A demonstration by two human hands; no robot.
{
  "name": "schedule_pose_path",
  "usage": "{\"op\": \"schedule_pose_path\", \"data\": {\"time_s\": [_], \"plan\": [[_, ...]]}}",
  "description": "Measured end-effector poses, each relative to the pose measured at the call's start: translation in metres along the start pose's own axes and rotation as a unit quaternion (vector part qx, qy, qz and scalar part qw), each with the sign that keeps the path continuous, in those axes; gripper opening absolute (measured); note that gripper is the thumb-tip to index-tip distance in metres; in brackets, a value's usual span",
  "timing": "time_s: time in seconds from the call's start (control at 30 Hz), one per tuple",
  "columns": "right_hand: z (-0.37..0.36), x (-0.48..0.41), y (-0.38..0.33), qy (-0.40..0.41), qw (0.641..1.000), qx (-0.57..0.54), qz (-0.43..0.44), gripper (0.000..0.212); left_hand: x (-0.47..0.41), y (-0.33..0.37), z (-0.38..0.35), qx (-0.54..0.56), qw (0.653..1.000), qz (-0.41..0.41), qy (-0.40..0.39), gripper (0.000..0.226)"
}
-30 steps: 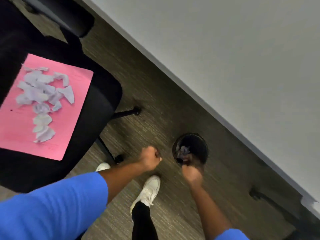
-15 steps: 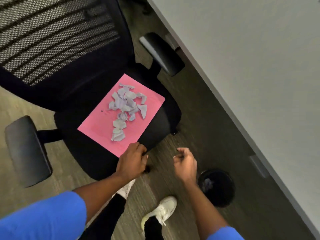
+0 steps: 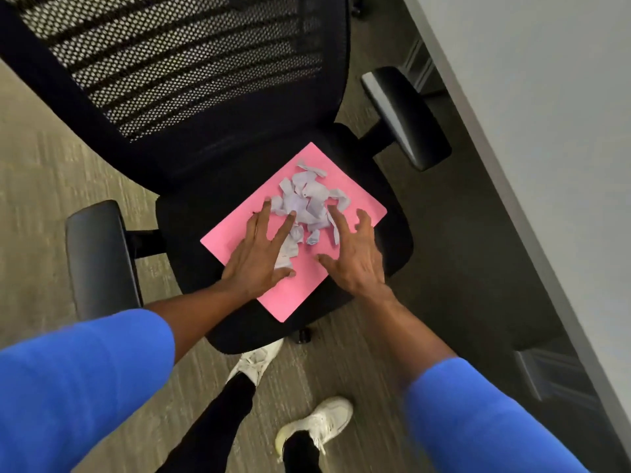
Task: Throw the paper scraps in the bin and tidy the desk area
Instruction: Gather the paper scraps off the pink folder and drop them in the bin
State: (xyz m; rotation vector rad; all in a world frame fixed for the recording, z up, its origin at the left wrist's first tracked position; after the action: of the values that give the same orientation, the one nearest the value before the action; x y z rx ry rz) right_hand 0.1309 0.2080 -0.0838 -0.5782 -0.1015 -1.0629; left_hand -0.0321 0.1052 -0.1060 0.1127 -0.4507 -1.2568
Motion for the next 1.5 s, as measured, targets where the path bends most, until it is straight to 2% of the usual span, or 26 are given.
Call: {"op": "schedule_pose_path", "data": {"time_s": [0.13, 0.3, 0.4, 0.5, 0.7, 1.0, 1.2, 1.5], "plan": [[-0.008, -0.031, -0.022, -0.010, 0.997, 0.063, 0.033, 0.099, -0.017, 0.004, -0.005, -0.003, 0.999, -0.039, -0.007, 0.120], [-0.023, -0.054, -0.031, -0.025, 0.988, 0.145, 0.051, 0.104, -0.032, 0.000, -0.003, 0.017, 0.999, -0.035, 0.021, 0.111], [-0.027, -0.059, -0.033, -0.022, 0.986, 0.154, 0.062, 0.094, -0.040, -0.003, -0.003, 0.017, 0.999, -0.031, 0.016, 0.106], [-0.029, -0.060, -0.035, -0.011, 0.984, 0.166, 0.070, 0.075, -0.046, -0.004, -0.007, 0.012, 0.999, -0.042, -0.006, 0.096], [-0.032, -0.048, -0.035, 0.013, 0.987, 0.148, 0.068, 0.047, -0.044, -0.003, -0.011, 0.048, 0.998, -0.047, 0.017, 0.059], [-0.024, -0.034, -0.019, 0.034, 0.991, 0.119, 0.045, 0.025, -0.029, -0.008, 0.001, 0.086, 0.990, -0.068, 0.088, 0.030], [-0.026, -0.018, -0.004, 0.043, 0.996, 0.069, 0.029, 0.024, -0.019, -0.002, 0.005, 0.126, 0.983, -0.068, 0.117, 0.024], [-0.018, 0.013, 0.009, 0.100, 0.995, 0.007, 0.018, 0.020, 0.012, 0.007, 0.006, 0.158, 0.976, -0.049, 0.143, 0.019]]}}
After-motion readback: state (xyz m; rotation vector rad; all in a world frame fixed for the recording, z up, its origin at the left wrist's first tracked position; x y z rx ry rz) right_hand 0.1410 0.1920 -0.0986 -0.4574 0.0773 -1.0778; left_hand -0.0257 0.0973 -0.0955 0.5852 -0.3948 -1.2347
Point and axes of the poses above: each hand's wrist, its own x-axis away from the middle knuckle, its own z-axis out of the back of the hand, y = z × x, the point moved 8 cm from there along -x, towards the middle knuckle, and after that the axes turned 3 degrees about x, right-handed, at the moved point
